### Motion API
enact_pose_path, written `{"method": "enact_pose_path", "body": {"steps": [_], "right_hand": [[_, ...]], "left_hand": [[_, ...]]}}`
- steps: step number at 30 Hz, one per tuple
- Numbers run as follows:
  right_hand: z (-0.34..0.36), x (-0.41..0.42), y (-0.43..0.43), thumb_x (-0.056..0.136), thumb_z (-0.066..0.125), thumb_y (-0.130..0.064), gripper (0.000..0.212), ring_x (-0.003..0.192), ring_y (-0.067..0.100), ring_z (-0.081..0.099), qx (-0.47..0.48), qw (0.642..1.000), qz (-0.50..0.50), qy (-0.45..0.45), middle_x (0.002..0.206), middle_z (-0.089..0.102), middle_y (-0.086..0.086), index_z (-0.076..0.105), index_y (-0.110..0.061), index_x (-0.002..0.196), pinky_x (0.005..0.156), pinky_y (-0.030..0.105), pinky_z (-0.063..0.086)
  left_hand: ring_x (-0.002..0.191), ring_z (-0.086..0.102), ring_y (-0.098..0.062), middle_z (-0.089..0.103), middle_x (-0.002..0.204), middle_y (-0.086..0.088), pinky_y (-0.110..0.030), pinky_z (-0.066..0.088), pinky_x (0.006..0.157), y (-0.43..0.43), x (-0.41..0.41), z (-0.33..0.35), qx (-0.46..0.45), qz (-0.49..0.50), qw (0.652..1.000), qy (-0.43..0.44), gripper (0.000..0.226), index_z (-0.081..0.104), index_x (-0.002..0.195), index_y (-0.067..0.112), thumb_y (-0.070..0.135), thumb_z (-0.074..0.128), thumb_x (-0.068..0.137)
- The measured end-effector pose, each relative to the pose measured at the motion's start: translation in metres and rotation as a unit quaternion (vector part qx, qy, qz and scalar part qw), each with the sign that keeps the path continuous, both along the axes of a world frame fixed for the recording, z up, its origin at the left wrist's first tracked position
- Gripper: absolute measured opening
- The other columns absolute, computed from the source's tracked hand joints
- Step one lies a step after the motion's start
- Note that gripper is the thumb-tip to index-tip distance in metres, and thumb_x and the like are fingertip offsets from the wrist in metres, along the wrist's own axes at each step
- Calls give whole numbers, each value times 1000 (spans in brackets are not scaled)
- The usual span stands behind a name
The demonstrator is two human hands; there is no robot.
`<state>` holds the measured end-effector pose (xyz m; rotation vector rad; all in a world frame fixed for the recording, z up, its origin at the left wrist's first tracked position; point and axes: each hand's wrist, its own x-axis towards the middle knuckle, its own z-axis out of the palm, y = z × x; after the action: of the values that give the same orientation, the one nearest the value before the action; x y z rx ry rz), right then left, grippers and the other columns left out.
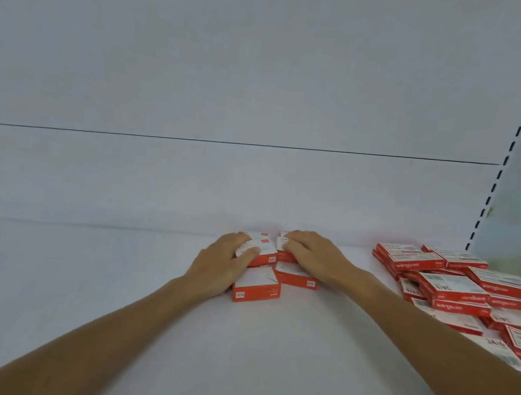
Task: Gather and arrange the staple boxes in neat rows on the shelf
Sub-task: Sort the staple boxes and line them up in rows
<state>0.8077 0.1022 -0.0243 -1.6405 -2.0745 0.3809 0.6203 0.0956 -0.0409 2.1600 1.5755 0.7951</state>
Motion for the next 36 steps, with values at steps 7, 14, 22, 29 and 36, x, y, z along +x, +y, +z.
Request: {"method": "enact_pose_path", "body": {"steps": [7, 14, 22, 29, 36], "right_hand": [[8, -2, -37, 94, 42, -28, 27, 112, 16, 51, 2, 1000, 13, -8, 123, 58, -2, 59, -21, 114, 98, 32, 38], [9, -1, -77, 93, 47, -34, 29, 113, 7, 49, -43, 998, 35, 8, 122, 55, -13, 56, -31, 120, 100, 27, 37], [44, -14, -54, 90, 52, -43, 37, 120, 9, 47, -5, 999, -35, -14, 131, 51, -12, 56, -25, 122, 92, 21, 34], [25, -34, -5, 84, 62, -37, 53, 113, 17, 57, -86, 991, 18, -105, 132, 55, 2, 48, -17, 132, 90, 28, 47], [14, -34, 7, 75, 71, -39, 41, 97, 13, 59, -13, 998, 8, -67, 109, 61, -2, 54, -17, 106, 86, 32, 52]], "left_hand": [[106, 55, -7, 58, 123, 12, -23, 42, 90, -19, -5, 4, -21, -72, 996, -52, 25, 54, 116, 32, 35, 43, 94], [115, 45, -1, 46, 126, 17, -11, 38, 90, -41, -24, 8, -82, -119, 987, -67, 35, 52, 126, 28, 31, 51, 91], [105, 52, -4, 55, 120, 12, -15, 43, 80, -42, -29, 9, -63, -50, 987, -136, 25, 54, 112, 26, 38, 42, 94], [99, 53, -3, 56, 119, 17, -13, 45, 79, -43, -32, 12, -82, -60, 991, -83, 38, 53, 126, 27, 43, 44, 93], [102, 60, -2, 62, 112, 24, -27, 50, 92, -42, -34, 11, -115, -64, 986, -106, 23, 51, 94, 56, 55, 42, 73]]}}
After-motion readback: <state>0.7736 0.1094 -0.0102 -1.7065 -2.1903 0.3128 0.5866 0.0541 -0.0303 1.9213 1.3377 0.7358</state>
